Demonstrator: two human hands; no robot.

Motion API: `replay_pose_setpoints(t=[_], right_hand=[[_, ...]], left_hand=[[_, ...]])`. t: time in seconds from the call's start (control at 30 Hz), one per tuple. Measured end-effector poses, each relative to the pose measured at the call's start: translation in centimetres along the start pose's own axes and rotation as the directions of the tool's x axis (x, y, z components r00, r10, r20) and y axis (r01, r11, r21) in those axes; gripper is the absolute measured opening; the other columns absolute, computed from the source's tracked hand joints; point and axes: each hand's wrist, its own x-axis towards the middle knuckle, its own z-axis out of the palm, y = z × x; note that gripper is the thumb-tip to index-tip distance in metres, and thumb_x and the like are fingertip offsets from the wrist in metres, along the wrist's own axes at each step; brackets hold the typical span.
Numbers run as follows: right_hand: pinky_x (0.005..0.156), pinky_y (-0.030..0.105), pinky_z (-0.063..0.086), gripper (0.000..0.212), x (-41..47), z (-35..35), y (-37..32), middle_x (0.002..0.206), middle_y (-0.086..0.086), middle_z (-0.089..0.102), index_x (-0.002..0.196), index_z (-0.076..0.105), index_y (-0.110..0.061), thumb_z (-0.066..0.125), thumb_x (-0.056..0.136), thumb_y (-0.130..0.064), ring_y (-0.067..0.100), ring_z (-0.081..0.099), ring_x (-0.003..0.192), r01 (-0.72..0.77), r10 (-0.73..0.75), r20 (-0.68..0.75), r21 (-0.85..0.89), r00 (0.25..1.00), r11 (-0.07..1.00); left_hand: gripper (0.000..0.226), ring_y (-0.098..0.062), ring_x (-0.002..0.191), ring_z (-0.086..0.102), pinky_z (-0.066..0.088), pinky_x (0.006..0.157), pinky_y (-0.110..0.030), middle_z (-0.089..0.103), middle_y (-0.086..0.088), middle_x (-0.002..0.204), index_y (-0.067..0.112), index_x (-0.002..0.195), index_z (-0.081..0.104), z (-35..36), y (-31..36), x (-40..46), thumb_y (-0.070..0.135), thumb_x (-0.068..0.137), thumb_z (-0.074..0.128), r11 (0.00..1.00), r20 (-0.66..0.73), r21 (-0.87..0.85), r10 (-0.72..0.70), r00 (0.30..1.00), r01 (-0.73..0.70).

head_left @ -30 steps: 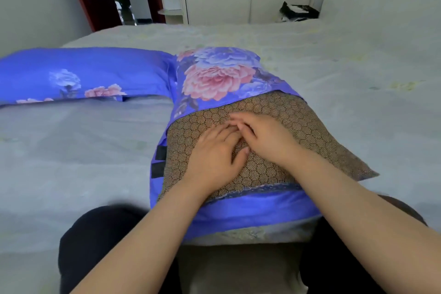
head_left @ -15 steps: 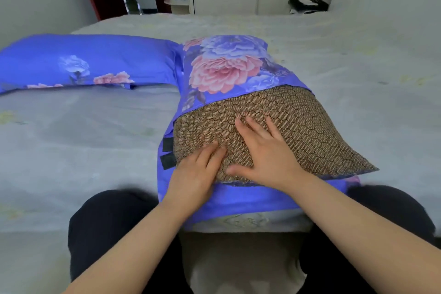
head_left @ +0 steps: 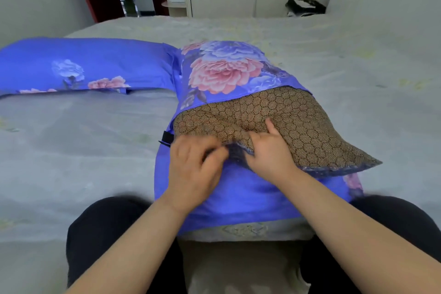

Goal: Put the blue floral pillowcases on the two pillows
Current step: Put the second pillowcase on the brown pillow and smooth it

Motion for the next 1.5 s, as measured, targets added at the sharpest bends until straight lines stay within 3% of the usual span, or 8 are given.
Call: replay_pose_setpoints(t=[0.13,0.37,0.6,0.73,0.9,1.17,1.37,1.5], right_hand=[[0.086,0.042,0.047,0.051,3.2,-1.5,0.4,0.087,0.022,0.069,0.101,0.068,-0.005,0.043,0.082,-0.045,0.040,0.062,0.089,-0.204,0.181,0.228,0.083,0.957,0.975],[0.075,0.036,0.046,0.041,6.6,-1.6,1.9,0.093,0.017,0.068,0.091,0.065,-0.009,0.050,0.091,-0.047,0.036,0.062,0.092,-0.345,0.272,0.332,0.183,0.903,0.921],[0.106,0.043,0.035,0.064,4.0,-2.9,1.5,0.135,0.015,0.051,0.141,0.035,-0.009,0.048,0.092,-0.049,0.035,0.045,0.125,-0.436,0.350,0.323,0.246,0.879,0.866],[0.110,0.065,0.017,0.088,2.6,-3.4,0.4,0.150,0.014,0.031,0.145,0.029,-0.012,0.056,0.074,-0.056,0.036,0.028,0.137,-0.197,0.194,-0.036,-0.125,0.980,0.972],[0.103,0.074,0.006,0.129,3.7,-1.4,0.7,0.157,0.012,0.018,0.149,0.025,-0.014,0.075,0.044,-0.071,0.040,0.015,0.142,0.040,0.100,0.304,-0.421,0.947,0.906],[0.103,0.073,-0.005,0.123,10.1,2.1,2.8,0.159,-0.003,-0.009,0.149,-0.013,-0.026,0.061,0.063,-0.075,0.040,-0.010,0.143,0.177,0.028,0.512,-0.347,0.858,0.921],[0.107,0.070,0.005,0.113,14.4,2.8,5.5,0.158,-0.016,-0.002,0.149,-0.003,-0.038,0.064,0.064,-0.069,0.037,0.004,0.144,0.094,0.048,0.613,-0.197,0.789,0.976],[0.109,0.064,0.014,0.111,16.9,3.5,6.4,0.158,-0.014,0.003,0.149,0.003,-0.040,0.070,0.064,-0.066,0.033,0.013,0.144,0.072,0.025,0.652,-0.122,0.758,0.990]], left_hand=[[0.014,-0.026,0.078,0.054,0.037,0.071,-0.036,0.059,-0.003,0.097,0.017,0.092,0.051,3.3,-0.9,-4.3,0.011,0.084,0.061,0.975,0.161,0.109,0.174,0.972,-0.193],[0.056,-0.034,0.134,0.032,0.024,0.112,-0.046,0.032,-0.010,0.143,0.017,0.135,0.039,4.7,-2.6,-1.1,0.046,0.090,0.054,0.982,0.064,0.116,-0.159,0.985,0.151],[0.059,-0.033,0.144,0.015,0.015,0.114,-0.055,0.020,0.003,0.157,0.038,0.147,0.021,7.8,-5.5,7.3,0.059,0.092,0.019,0.987,0.518,0.154,-0.124,0.846,0.050],[0.050,-0.027,0.145,0.013,0.007,0.116,-0.051,0.020,0.011,0.156,0.043,0.147,0.016,9.4,-5.4,10.6,0.050,0.097,0.018,0.992,0.630,0.123,-0.093,0.771,0.020],[0.047,-0.026,0.131,0.042,0.024,0.111,-0.042,0.047,-0.004,0.142,0.025,0.147,0.021,10.7,-7.5,12.8,0.036,0.102,0.023,0.959,0.723,-0.056,-0.152,0.674,0.277],[0.035,-0.024,0.120,0.049,0.037,0.098,-0.029,0.049,-0.008,0.134,0.009,0.133,0.034,9.9,-11.2,10.8,0.020,0.100,0.035,0.632,0.725,-0.169,-0.440,0.529,0.756],[0.021,-0.032,0.098,0.055,0.041,0.081,-0.039,0.057,-0.013,0.112,0.007,0.104,0.057,9.3,-7.0,3.5,0.012,0.083,0.058,0.989,0.195,0.091,-0.134,0.972,0.118],[0.058,-0.034,0.103,0.055,0.046,0.084,-0.041,0.055,-0.011,0.118,0.008,0.122,0.051,11.7,-7.0,-0.8,0.052,0.089,0.035,0.951,0.661,0.247,-0.305,0.685,0.185]])
